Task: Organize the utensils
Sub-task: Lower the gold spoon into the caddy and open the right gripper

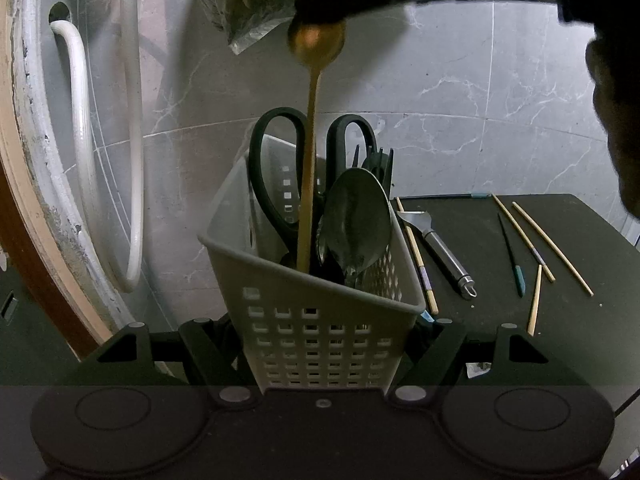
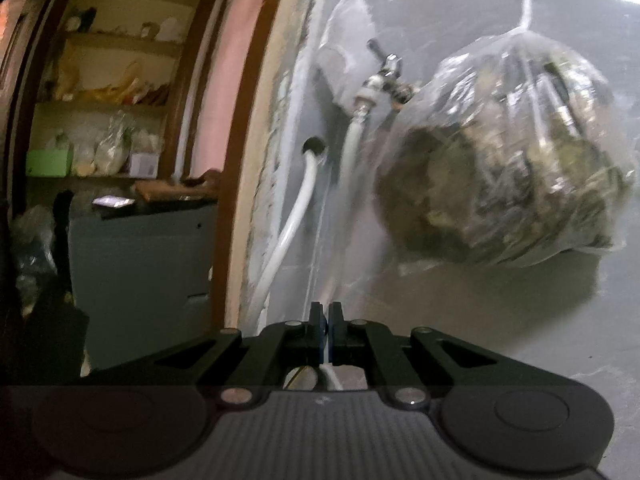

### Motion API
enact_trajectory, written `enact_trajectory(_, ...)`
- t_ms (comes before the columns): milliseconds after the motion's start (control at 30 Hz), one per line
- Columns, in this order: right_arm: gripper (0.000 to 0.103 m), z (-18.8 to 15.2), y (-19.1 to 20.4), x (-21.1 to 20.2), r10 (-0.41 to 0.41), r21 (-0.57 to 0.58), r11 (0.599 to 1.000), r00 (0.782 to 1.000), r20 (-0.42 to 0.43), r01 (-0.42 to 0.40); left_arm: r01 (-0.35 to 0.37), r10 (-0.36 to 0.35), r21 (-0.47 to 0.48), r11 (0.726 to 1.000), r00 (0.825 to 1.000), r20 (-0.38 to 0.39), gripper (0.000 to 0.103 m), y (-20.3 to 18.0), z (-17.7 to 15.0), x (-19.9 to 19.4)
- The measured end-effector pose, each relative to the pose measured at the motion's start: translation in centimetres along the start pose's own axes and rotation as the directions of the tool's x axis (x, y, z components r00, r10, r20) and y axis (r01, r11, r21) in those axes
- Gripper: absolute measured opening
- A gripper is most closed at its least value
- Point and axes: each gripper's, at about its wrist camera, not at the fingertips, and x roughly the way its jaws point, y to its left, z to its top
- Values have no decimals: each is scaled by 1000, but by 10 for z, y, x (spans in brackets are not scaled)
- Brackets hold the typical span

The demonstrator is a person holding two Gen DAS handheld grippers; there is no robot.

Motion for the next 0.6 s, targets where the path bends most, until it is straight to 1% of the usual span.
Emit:
enact_trajectory(133, 2, -9, 9, 2, 20, -15, 1000, 999, -29, -20, 1, -1, 1, 1000, 1000, 0, 76, 0, 0, 0)
enact_trajectory(400, 2, -19, 19, 5, 38, -36, 999, 998, -57, -40, 2, -2, -1, 1000, 1000, 2, 76, 0, 0, 0)
enact_trajectory(600, 2, -27, 20, 13, 44, -21, 999, 995, -91, -46, 3, -3, -1, 1000, 1000, 3, 76, 0, 0, 0)
